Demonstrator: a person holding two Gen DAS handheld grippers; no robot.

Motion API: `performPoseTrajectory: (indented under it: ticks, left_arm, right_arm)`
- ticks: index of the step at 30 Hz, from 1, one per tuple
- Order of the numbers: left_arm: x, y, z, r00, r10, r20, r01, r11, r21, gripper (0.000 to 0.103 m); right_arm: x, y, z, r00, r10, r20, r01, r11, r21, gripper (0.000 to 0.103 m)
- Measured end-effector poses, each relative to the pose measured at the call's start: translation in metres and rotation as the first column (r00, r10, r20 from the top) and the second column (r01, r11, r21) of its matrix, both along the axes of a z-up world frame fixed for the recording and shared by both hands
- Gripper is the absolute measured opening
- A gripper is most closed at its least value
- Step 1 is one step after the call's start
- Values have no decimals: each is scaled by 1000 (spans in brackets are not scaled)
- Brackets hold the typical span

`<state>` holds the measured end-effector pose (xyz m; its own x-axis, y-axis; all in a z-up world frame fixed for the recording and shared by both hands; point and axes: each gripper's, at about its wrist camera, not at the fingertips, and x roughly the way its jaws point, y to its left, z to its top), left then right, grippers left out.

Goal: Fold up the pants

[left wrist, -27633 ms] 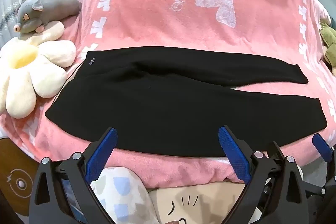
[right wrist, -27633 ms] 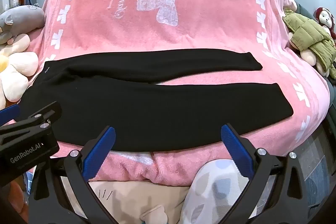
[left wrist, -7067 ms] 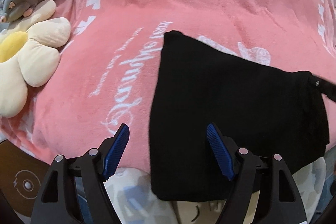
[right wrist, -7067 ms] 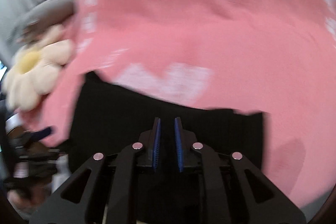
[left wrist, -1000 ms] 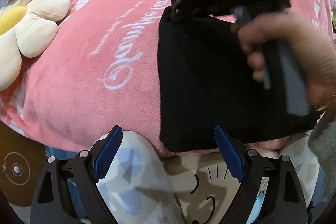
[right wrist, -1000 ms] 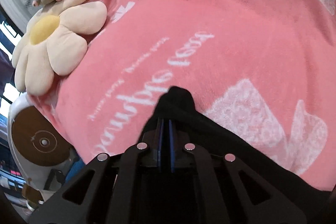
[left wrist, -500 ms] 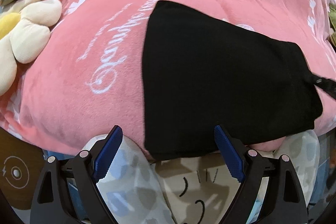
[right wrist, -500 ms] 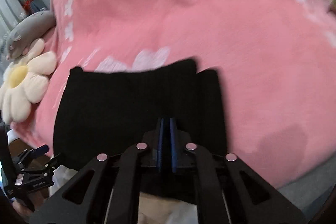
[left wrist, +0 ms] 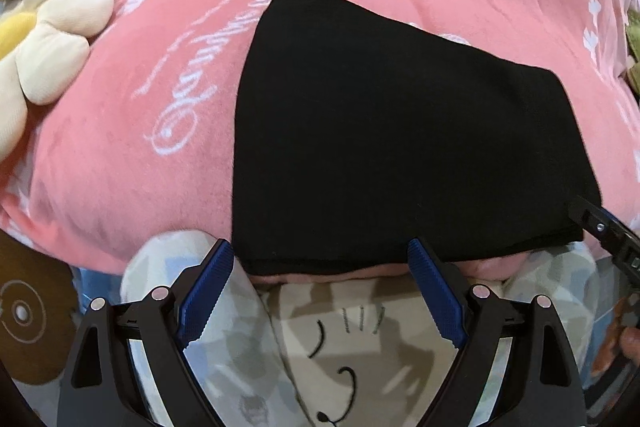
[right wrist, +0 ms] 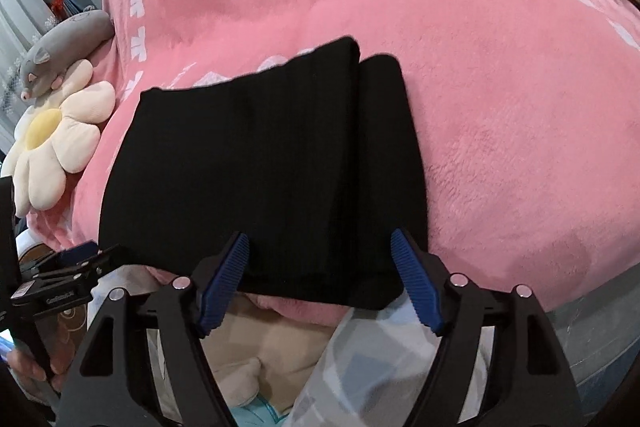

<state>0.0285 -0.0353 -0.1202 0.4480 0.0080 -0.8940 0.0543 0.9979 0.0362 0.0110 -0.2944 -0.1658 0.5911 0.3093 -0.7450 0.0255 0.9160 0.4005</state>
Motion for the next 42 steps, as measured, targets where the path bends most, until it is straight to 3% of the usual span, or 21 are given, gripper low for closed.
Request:
performPoseTrajectory:
  ticks: [3,4,5,6,10,13,15,17,20,23,25,27,30,31,33,35,36,37,39,40,42]
  left_arm:
    - [-7,-7,5,999,-29,34,29,1000,9,86]
    - [-9,-9,6,999,-38,38,38,999,15,86]
    - [-10,-12,6,998,-47,39,46,999,21,86]
    - [-11,-14,5,998,-52,37,51,998,25,86]
    - [-13,-19,3,998,-58,31,57,998,33,86]
    - [-14,-16,3,998,-48,27,47,999,26,86]
    - [-15,-14,3,999,-39,31,38,999,20,86]
    - [-18,-10,4,999,-34,36,33,999,19,86]
    - [-22,-2,7,999,-27,39,26,1000,16,86]
    - [-26,6,15,999,-17,49,18,1000,-11,86]
    - [-30,7,22,998,-20,66,21,1000,-21,86]
    - [-33,7,27,996,-19,85,21,999,-26,86]
    - [-31,3,25,996,-23,82,26,999,-33,86]
    - [-28,1,22,997,-27,72,30,999,-36,86]
    - [-24,-5,14,998,-34,48,35,999,-29,86]
    - [-22,-10,13,998,-42,42,43,999,-19,86]
    - [-23,-11,14,998,-44,45,44,999,-13,86]
    - [-23,-13,15,998,-48,51,48,999,-8,86]
    - [-21,-12,16,997,-41,61,41,999,-4,86]
    - [-19,-12,15,998,-36,60,36,999,-5,86]
    - [-15,-9,13,998,-26,48,27,1000,-9,86]
  right_arm:
    - [4,-4,2,1000,4,17,-5,998,67,64]
    - [6,-5,1,1000,10,25,-12,997,77,55]
    - [9,-5,1,999,20,26,-23,996,92,35]
    - [12,-5,0,1000,21,19,-23,994,107,28]
    - [23,-1,-8,997,70,-20,-68,994,88,28]
    - [29,-7,-17,999,34,-35,-27,984,179,31]
    - [32,-1,-12,998,44,-40,-36,982,188,17]
    - [34,12,13,995,100,18,-101,957,273,16]
    - [37,40,64,973,186,136,-217,937,272,16]
    - [31,62,139,912,261,317,-346,904,251,16]
    - [20,60,167,887,267,376,-357,914,191,16]
    - [9,45,165,898,248,364,-318,936,148,17]
    - [10,12,95,974,143,178,-160,984,83,18]
    - [14,-1,54,993,93,73,-96,995,39,19]
    - [17,-20,-8,997,19,-75,-18,1000,4,26]
    - [8,-33,-11,999,-20,-44,27,988,152,29]
    - [6,-33,-2,999,-35,-28,39,987,155,29]
    - [5,-31,12,999,-43,12,41,993,114,32]
    - [8,-26,32,997,-42,72,38,998,55,54]
    - [12,-25,36,995,-42,86,39,999,38,71]
    - [18,-25,37,994,-53,100,55,998,-13,74]
